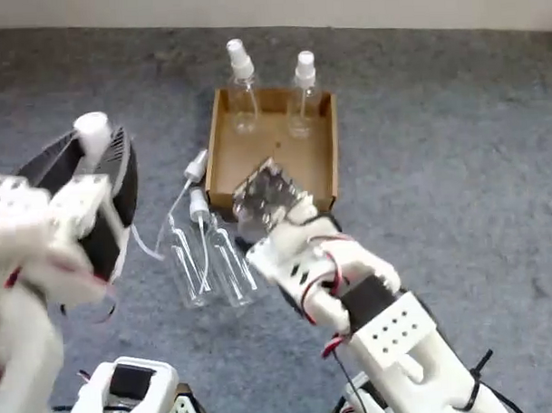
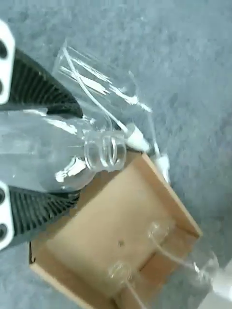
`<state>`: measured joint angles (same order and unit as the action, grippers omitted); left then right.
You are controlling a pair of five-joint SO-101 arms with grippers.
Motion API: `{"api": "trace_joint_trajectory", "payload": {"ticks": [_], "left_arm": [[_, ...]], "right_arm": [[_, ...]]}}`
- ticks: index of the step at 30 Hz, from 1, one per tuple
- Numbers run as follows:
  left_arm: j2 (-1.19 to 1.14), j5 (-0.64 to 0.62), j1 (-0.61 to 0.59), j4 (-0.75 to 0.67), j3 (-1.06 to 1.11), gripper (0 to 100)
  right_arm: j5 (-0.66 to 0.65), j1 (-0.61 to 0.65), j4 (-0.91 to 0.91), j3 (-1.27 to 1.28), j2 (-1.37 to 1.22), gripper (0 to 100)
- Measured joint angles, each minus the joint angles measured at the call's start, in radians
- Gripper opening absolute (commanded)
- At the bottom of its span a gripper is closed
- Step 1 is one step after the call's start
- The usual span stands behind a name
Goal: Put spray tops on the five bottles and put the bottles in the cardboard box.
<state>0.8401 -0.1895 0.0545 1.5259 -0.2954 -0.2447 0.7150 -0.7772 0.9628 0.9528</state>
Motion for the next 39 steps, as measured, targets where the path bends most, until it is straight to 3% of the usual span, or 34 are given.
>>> {"api": "trace_joint_trajectory", "payload": {"ticks": [7, 17, 25, 39], "left_arm": [[0.235, -0.140, 0.002, -0.328, 0.414, 0], [0.546, -0.195, 0.005, -0.578, 0.878, 0], [0.589, -0.201, 0.005, -0.600, 1.025, 0], [0.767, -0.201, 0.006, -0.569, 1.030, 0]], "right_arm": [[-0.046, 0.118, 0.074, 0.089, 0.161, 0.5], [-0.046, 0.161, 0.199, 0.285, 0.282, 0.5], [-0.046, 0.161, 0.203, 0.287, 0.282, 0.5], [-0.046, 0.160, 0.206, 0.287, 0.282, 0.5]]}}
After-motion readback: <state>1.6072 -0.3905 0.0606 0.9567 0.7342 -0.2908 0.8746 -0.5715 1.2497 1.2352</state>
